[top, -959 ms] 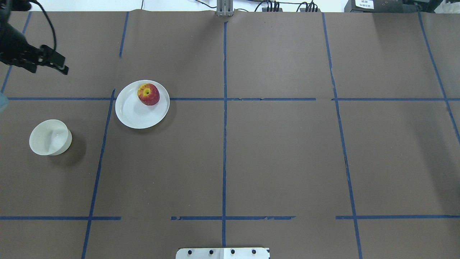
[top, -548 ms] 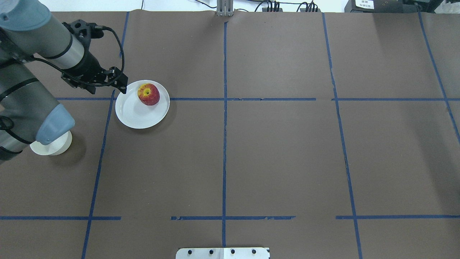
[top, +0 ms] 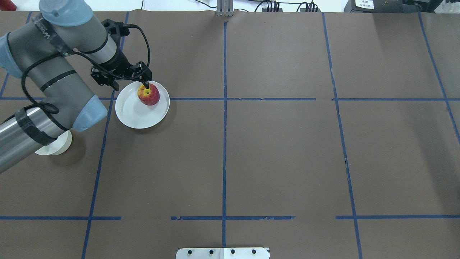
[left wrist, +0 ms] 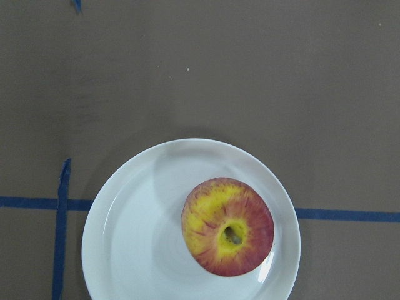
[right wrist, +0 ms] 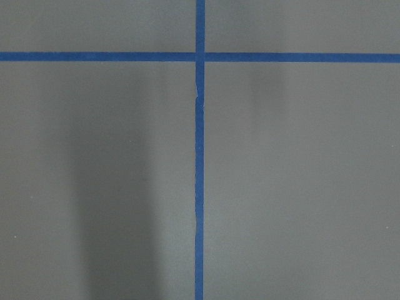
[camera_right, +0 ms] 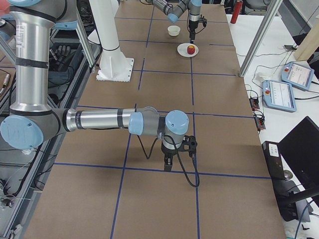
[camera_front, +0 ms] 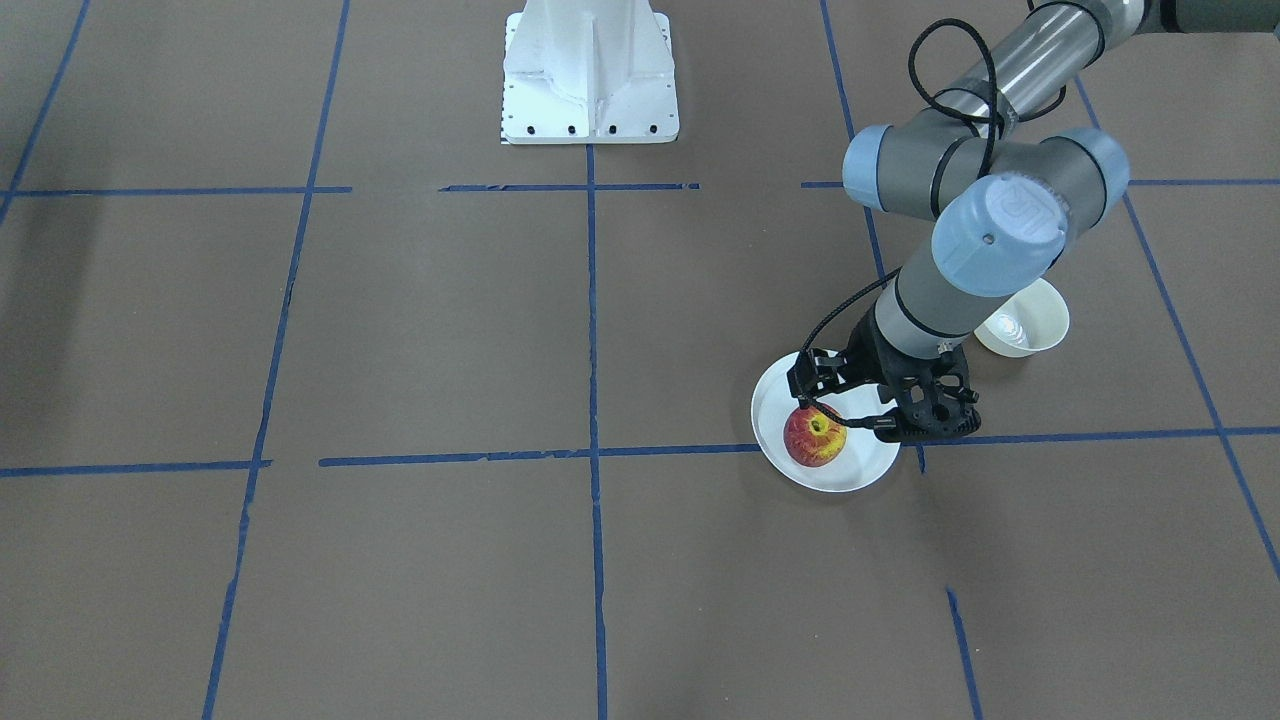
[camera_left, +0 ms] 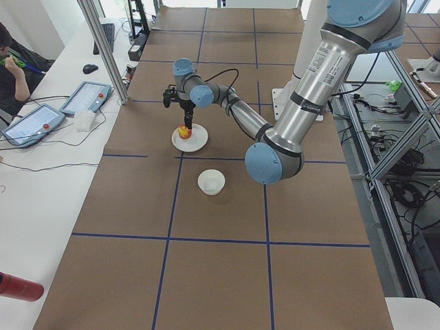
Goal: Move apple from plate to bowl
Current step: 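Lower the left gripper and close it around the apple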
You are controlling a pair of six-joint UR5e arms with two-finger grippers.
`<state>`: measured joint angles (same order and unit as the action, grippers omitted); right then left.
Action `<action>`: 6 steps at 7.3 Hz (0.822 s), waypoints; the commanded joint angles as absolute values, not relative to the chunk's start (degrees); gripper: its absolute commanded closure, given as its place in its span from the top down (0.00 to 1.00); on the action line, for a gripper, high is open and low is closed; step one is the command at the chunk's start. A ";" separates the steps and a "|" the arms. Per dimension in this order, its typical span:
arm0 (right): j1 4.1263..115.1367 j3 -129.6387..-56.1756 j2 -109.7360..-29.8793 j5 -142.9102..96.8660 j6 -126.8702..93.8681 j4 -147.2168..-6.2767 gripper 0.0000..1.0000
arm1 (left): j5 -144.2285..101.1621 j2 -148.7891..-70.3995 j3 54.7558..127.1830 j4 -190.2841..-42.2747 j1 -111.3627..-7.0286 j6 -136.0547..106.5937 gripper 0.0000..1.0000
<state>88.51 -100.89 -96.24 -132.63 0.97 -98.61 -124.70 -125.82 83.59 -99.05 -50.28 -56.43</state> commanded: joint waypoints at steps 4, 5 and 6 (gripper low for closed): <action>88.51 -100.90 -96.24 -132.63 0.97 -98.61 1.00 | -122.87 -126.65 76.57 -105.81 -47.47 -58.88 1.00; 88.51 -100.90 -96.24 -132.63 0.97 -98.61 1.00 | -122.87 -126.82 75.51 -107.04 -46.94 -59.84 1.00; 88.51 -100.90 -96.24 -132.63 0.97 -98.61 1.00 | -122.87 -127.52 73.84 -108.18 -46.59 -60.03 1.00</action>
<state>88.51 -100.90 -96.24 -132.63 0.97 -98.61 -122.88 -126.92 75.70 -106.62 -47.13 -59.48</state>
